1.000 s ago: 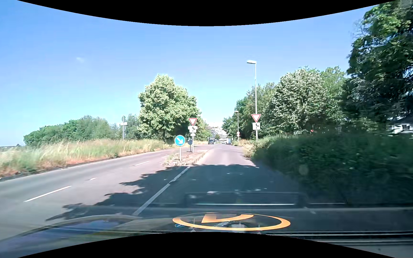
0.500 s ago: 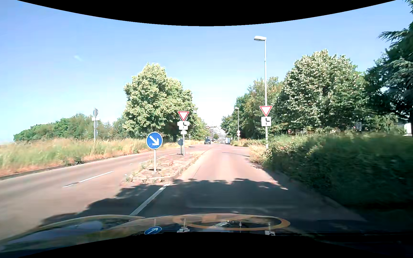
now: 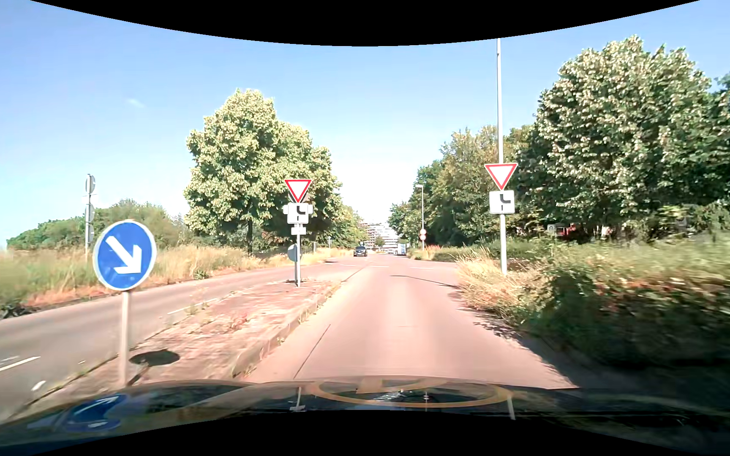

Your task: Follow the waypoints while adhering to traffic rules and regulations

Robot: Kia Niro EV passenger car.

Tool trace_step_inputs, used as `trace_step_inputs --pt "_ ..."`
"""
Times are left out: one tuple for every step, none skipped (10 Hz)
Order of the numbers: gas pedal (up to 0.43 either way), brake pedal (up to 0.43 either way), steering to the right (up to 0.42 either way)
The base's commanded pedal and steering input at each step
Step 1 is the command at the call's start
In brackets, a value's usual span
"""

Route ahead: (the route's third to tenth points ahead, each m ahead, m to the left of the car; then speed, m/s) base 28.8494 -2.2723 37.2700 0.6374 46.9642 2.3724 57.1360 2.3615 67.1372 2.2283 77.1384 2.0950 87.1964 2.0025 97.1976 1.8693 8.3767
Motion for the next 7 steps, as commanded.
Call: trace_step_inputs --pt "0.000 0.000 0.006" --pt "0.000 0.000 0.006" --pt "0.000 0.000 0.006" --pt "0.000 0.000 0.006" --pt "0.000 0.000 0.006" --pt "0.000 0.000 0.007" --pt "0.000 0.000 0.011"
